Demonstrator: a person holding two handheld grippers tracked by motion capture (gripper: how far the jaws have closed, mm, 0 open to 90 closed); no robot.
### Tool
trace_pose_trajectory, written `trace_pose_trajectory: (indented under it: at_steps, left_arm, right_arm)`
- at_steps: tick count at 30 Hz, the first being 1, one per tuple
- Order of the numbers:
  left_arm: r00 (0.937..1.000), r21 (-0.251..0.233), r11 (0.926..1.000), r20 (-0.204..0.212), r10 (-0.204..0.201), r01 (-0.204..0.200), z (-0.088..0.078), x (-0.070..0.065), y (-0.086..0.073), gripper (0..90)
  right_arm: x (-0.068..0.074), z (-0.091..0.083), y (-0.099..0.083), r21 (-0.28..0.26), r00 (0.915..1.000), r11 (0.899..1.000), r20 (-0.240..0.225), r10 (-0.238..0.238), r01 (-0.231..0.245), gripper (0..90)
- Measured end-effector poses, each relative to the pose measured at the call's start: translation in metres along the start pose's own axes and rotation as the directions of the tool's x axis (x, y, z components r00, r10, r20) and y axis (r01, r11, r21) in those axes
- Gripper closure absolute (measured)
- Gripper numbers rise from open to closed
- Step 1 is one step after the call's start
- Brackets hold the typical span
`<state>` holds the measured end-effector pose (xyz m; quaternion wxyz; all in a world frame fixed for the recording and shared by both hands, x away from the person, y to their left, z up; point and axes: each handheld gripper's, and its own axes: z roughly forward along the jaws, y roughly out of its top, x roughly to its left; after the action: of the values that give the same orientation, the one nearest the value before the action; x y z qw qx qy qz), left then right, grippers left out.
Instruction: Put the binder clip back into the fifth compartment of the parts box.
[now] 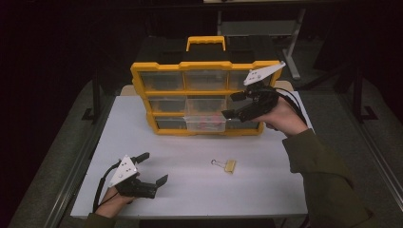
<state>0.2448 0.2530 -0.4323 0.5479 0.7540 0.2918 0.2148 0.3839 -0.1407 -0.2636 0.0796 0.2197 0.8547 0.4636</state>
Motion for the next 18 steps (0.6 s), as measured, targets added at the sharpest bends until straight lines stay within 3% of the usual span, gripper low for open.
trace_pose_trajectory:
  at_steps: [18]
  left_arm:
    - [1.0,0.004,1.0,0.0,0.009,-0.009,0.0,0.0,0.0,0.0]
  right_arm:
    - [0.001,-0.008,-0.03,-0.021,0.9989,0.999,0.033,0.034,-0.033,13.1]
